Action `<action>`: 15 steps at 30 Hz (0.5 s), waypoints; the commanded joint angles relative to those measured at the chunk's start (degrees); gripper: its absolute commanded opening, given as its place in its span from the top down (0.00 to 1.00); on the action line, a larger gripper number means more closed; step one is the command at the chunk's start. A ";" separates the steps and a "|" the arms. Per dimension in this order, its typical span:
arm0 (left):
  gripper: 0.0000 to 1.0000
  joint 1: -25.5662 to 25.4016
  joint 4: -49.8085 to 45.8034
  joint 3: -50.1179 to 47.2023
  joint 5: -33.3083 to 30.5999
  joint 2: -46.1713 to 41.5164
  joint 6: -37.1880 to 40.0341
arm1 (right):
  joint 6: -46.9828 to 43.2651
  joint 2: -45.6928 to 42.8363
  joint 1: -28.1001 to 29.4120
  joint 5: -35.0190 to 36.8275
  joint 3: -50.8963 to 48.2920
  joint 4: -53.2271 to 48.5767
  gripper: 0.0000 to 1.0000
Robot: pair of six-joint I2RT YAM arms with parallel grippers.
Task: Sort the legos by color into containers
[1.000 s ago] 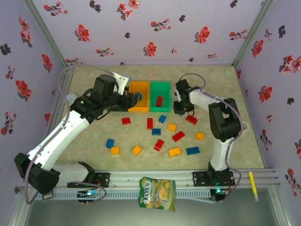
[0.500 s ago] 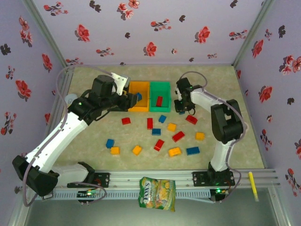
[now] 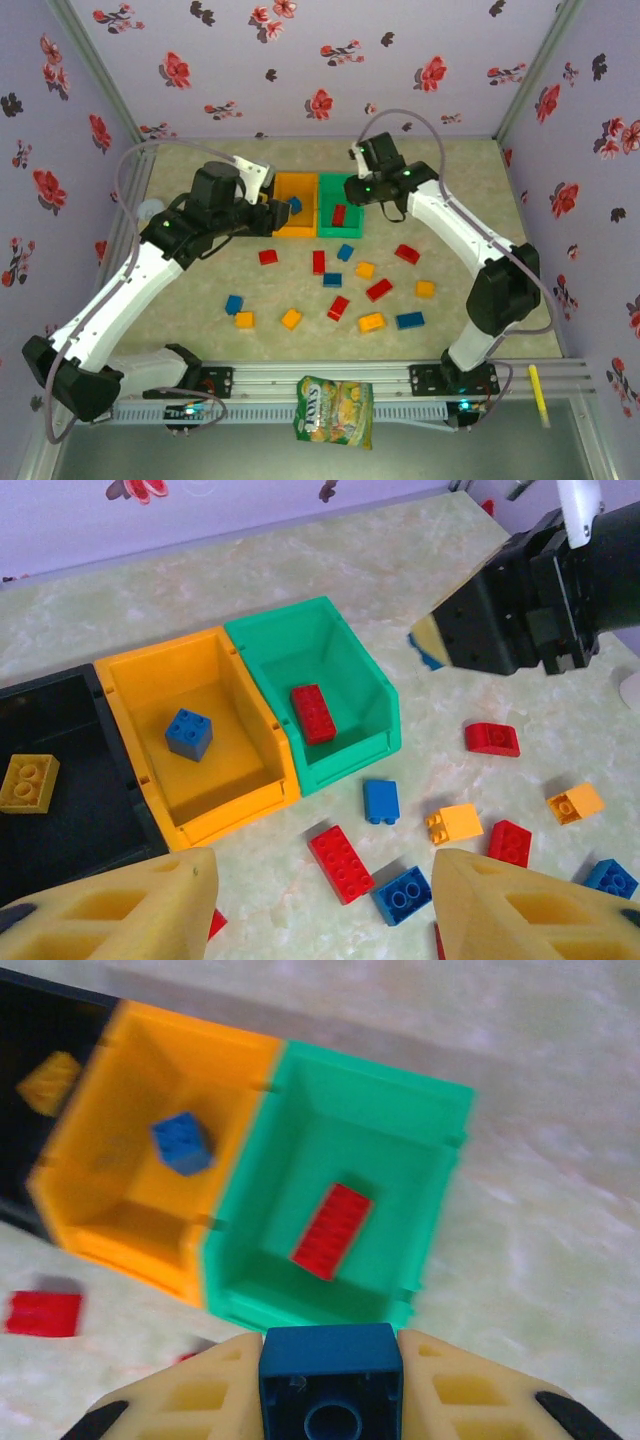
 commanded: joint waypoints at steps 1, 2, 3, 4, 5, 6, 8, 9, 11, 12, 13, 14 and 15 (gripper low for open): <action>0.41 0.46 1.98 -0.82 0.95 -1.07 1.14 | 4.57 3.18 3.08 -2.15 3.56 5.71 0.75; 0.41 0.45 2.16 -0.48 0.94 -0.68 1.61 | 5.00 4.11 3.92 -1.90 4.43 6.72 0.74; 0.41 0.44 2.14 0.21 1.07 -0.22 1.99 | 5.57 5.50 4.68 -1.35 5.36 7.89 0.74; 0.41 0.46 1.88 1.12 1.03 0.42 2.29 | 6.04 6.87 5.22 -0.97 6.20 9.06 0.74; 0.41 0.46 1.60 1.94 1.16 0.95 2.42 | 6.52 7.97 5.44 -1.08 7.16 9.89 0.74; 0.42 0.46 1.27 2.67 1.32 1.43 2.50 | 7.13 9.43 5.64 -1.26 8.34 10.69 0.74; 0.42 0.46 0.98 3.12 1.54 1.62 2.38 | 7.79 12.14 5.74 -2.07 10.36 11.75 0.74; 0.42 0.44 1.12 2.82 1.59 1.44 2.12 | 8.10 13.65 5.71 -2.56 11.49 12.20 0.74; 0.42 0.52 1.61 1.47 1.23 0.99 1.89 | 8.24 16.80 5.69 -3.15 14.47 12.04 0.73; 0.42 0.62 1.98 0.62 0.97 0.75 1.52 | 8.45 18.76 5.71 -3.01 16.19 11.64 0.72; 0.42 0.79 2.10 0.13 0.85 0.80 1.15 | 8.52 20.64 5.74 -2.81 18.08 11.10 0.72; 0.42 0.90 1.94 0.04 0.88 0.94 0.93 | 8.55 22.05 5.74 -2.79 19.40 10.82 0.71; 0.42 0.89 1.69 0.18 0.93 1.03 0.75 | 8.59 23.58 5.74 -2.93 20.73 10.53 0.70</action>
